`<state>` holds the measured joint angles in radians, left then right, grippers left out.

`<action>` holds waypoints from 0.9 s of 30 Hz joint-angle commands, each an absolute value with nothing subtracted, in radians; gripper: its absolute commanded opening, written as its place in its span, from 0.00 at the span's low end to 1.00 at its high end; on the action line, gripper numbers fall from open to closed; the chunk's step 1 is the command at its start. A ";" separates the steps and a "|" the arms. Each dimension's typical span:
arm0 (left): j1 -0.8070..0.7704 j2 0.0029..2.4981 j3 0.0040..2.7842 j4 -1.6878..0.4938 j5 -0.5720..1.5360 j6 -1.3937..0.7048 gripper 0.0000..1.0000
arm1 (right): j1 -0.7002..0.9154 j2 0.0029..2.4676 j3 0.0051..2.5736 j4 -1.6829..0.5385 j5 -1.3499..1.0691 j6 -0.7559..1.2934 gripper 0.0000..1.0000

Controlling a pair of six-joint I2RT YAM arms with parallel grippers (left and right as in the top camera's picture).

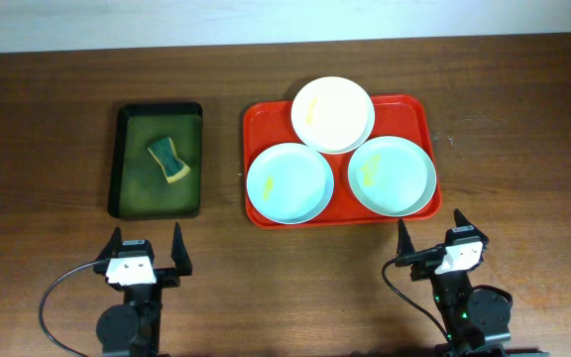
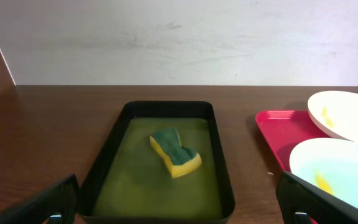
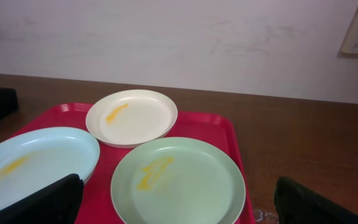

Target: Clean dirty plates on tray and stack at the side

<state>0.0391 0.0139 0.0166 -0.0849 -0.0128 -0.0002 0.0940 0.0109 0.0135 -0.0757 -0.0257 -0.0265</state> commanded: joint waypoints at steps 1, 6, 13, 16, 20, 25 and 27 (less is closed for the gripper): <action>0.044 0.007 0.009 -0.080 0.020 -0.022 0.99 | 0.088 0.006 0.006 -0.079 -0.017 -0.025 0.98; 0.044 0.007 0.010 0.240 0.897 -0.617 0.99 | 0.088 0.006 0.006 -0.079 -0.017 -0.025 0.98; 0.044 0.256 0.576 -0.085 0.418 -0.135 0.99 | 0.088 0.006 0.006 -0.079 -0.017 -0.025 0.98; 0.043 0.658 1.024 -0.457 0.461 0.031 0.99 | 0.088 0.006 0.006 -0.079 -0.017 -0.025 0.98; 0.049 1.107 1.475 -0.766 0.220 -0.015 0.99 | 0.088 0.006 0.006 -0.079 -0.017 -0.025 0.98; 0.054 1.683 1.883 -1.178 0.115 -0.130 0.99 | 0.088 0.006 0.006 -0.079 -0.017 -0.025 0.98; 0.092 1.915 2.037 -1.306 -0.065 -0.277 0.99 | 0.088 0.006 0.006 -0.079 -0.017 -0.025 0.99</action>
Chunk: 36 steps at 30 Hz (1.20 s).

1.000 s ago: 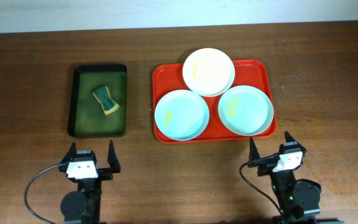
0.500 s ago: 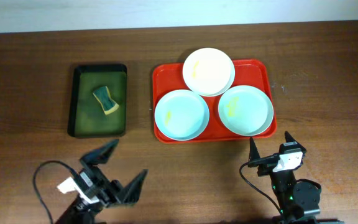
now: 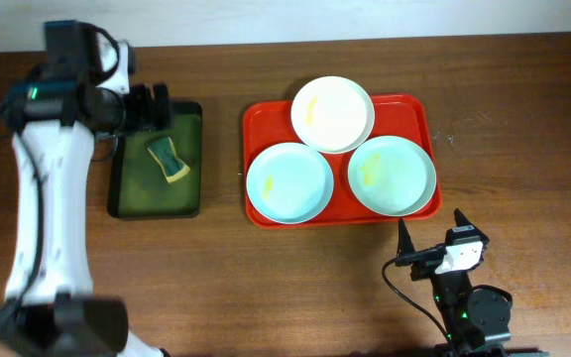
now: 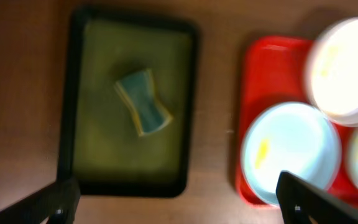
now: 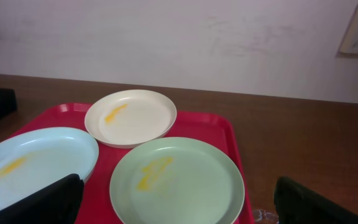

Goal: Clean dirty plates on tray and stack at the side
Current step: 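Reach the left gripper to the black tray and grasp the sponge, then carry the sponge with the left gripper onto the light blue plate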

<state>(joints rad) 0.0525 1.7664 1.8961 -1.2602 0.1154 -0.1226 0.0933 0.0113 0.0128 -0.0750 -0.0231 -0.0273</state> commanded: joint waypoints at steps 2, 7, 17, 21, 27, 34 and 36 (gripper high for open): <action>0.106 2.038 2.040 -1.249 0.031 -0.277 0.99 | 0.088 0.006 0.006 -0.079 -0.017 -0.025 0.98; 0.094 2.285 2.040 -1.182 0.081 -0.325 0.99 | 0.088 0.006 0.006 -0.079 -0.017 -0.025 0.98; 0.088 2.441 2.030 -1.159 0.030 -0.325 0.51 | 0.088 0.006 0.006 -0.079 -0.017 -0.025 0.98; 0.088 2.440 2.034 -1.195 0.030 -0.325 0.24 | 0.088 0.006 0.006 -0.079 -0.017 -0.025 0.98; 0.088 2.440 2.033 -1.354 0.038 -0.325 0.99 | 0.088 0.006 0.006 -0.079 -0.017 -0.025 0.98; 0.088 2.440 2.033 -1.375 0.086 -0.325 0.48 | 0.088 0.006 0.006 -0.079 -0.017 -0.025 0.99; 0.088 2.440 2.033 -1.385 0.086 -0.325 0.99 | 0.088 0.006 0.006 -0.079 -0.017 -0.025 0.98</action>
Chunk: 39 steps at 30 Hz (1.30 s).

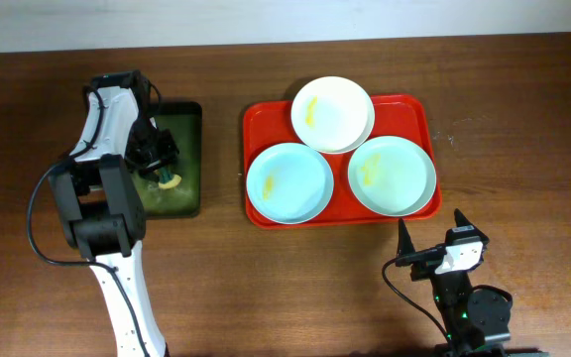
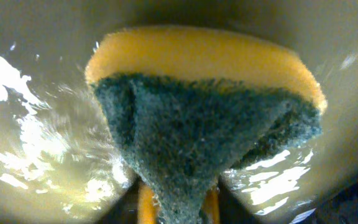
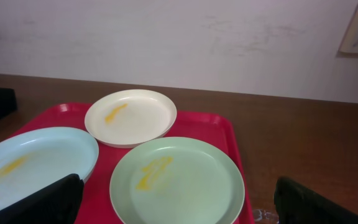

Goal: Clean dirty plates on tray and stack at the side
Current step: 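Carry the sponge with the left gripper onto the light blue plate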

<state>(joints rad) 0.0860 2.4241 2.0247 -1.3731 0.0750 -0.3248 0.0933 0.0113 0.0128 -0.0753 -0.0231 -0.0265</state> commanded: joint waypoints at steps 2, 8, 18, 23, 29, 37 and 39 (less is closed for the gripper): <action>0.088 2.440 2.033 -1.416 0.086 -0.325 0.99 | 0.088 0.006 0.006 -0.079 -0.017 -0.025 0.98; 0.088 2.440 2.033 -1.402 0.080 -0.325 0.00 | 0.088 0.006 0.006 -0.079 -0.017 -0.025 0.98; 0.088 2.440 2.033 -1.232 -0.110 -0.241 0.40 | 0.088 0.006 0.006 -0.079 -0.017 -0.025 0.98; 0.089 2.440 2.033 -1.251 -0.110 -0.241 0.99 | 0.088 0.006 0.006 -0.079 -0.017 -0.025 0.98; 0.089 2.440 2.045 -1.330 -0.116 -0.241 0.36 | 0.088 0.006 0.006 -0.079 -0.017 -0.025 0.98; 0.088 2.435 2.711 -1.689 0.020 -0.273 0.00 | 0.088 0.006 0.006 -0.079 -0.017 -0.025 0.98; 0.087 2.418 2.740 -1.688 0.108 -0.272 0.00 | 0.088 0.006 0.006 -0.079 -0.017 -0.025 0.98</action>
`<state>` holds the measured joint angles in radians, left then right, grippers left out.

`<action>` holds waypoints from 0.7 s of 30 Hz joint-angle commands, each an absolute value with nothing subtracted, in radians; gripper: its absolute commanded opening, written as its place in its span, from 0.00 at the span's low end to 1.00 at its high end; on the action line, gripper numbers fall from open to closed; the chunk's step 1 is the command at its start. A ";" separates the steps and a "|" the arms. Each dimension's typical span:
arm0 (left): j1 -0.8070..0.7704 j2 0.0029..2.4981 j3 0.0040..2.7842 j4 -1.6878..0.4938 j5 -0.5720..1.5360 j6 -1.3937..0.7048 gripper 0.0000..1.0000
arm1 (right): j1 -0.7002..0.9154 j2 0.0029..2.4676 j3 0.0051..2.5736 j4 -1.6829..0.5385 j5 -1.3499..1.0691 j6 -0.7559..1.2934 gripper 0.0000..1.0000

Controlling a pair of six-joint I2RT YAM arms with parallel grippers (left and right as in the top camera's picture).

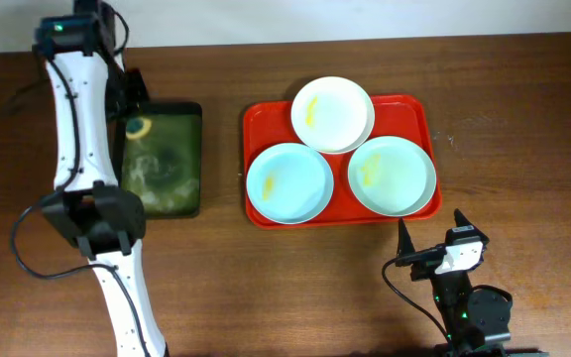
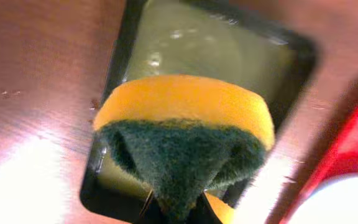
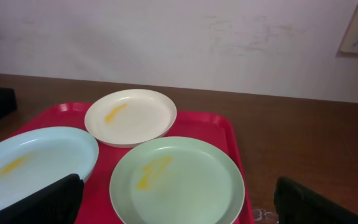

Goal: Clean dirty plates on tray and stack at the side
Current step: 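Carry the sponge with the left gripper onto the light blue plate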

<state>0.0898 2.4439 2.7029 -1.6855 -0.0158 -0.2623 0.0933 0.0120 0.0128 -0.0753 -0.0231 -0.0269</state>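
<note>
My left gripper (image 2: 174, 210) is shut on a yellow sponge with a green scouring face (image 2: 182, 124). It holds the sponge up over the far end of the black basin (image 1: 191, 109) of soapy water. On the red tray (image 1: 419, 107) lie three plates with yellow smears: cream (image 1: 332, 113) at the back, pale blue (image 1: 289, 182) front left, pale green (image 1: 392, 176) front right. My right gripper (image 3: 174, 205) stands open and empty near the table's front edge, facing the green plate (image 3: 178, 180).
The basin's water (image 1: 162, 164) looks stirred and foamy. Bare brown table (image 1: 504, 149) lies to the right of the red tray and in front of both trays. A white wall (image 3: 166, 37) bounds the far side.
My left gripper was down in the basin, pinching the sponge in the water. Now it is raised above the basin's far end, still holding the sponge. The right arm and plates have not moved.
Both grippers stood open near the front edge and the sponge lay in the basin. Then my left arm was above the basin, still open. Then it was shut on the sponge in the water, and now it holds the sponge lifted clear.
</note>
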 commanded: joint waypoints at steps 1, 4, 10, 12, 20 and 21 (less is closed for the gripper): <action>0.087 2.423 2.712 -1.688 0.061 -0.272 0.00 | 0.088 0.006 0.006 -0.079 -0.017 -0.025 0.98; 0.087 2.427 2.369 -1.600 -0.055 -0.271 0.00 | 0.088 0.006 0.006 -0.079 -0.017 -0.025 0.98; 0.139 2.285 2.482 -1.688 0.143 -0.196 0.00 | 0.088 0.006 0.006 -0.079 -0.017 -0.025 0.98; 0.133 2.187 2.531 -1.688 0.191 -0.196 0.00 | 0.088 0.006 0.006 -0.079 -0.017 -0.025 0.98; -0.266 2.096 1.959 -1.410 0.273 -0.287 0.00 | 0.088 0.006 0.006 -0.079 -0.017 -0.025 0.98; -0.328 2.096 1.865 -1.295 0.273 -0.340 0.00 | 0.088 0.006 0.006 -0.079 -0.017 -0.025 0.98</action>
<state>-0.1974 2.0987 2.0357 -1.4387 0.2478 -0.2436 0.0933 0.0109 0.0128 -0.0753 -0.0231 -0.0269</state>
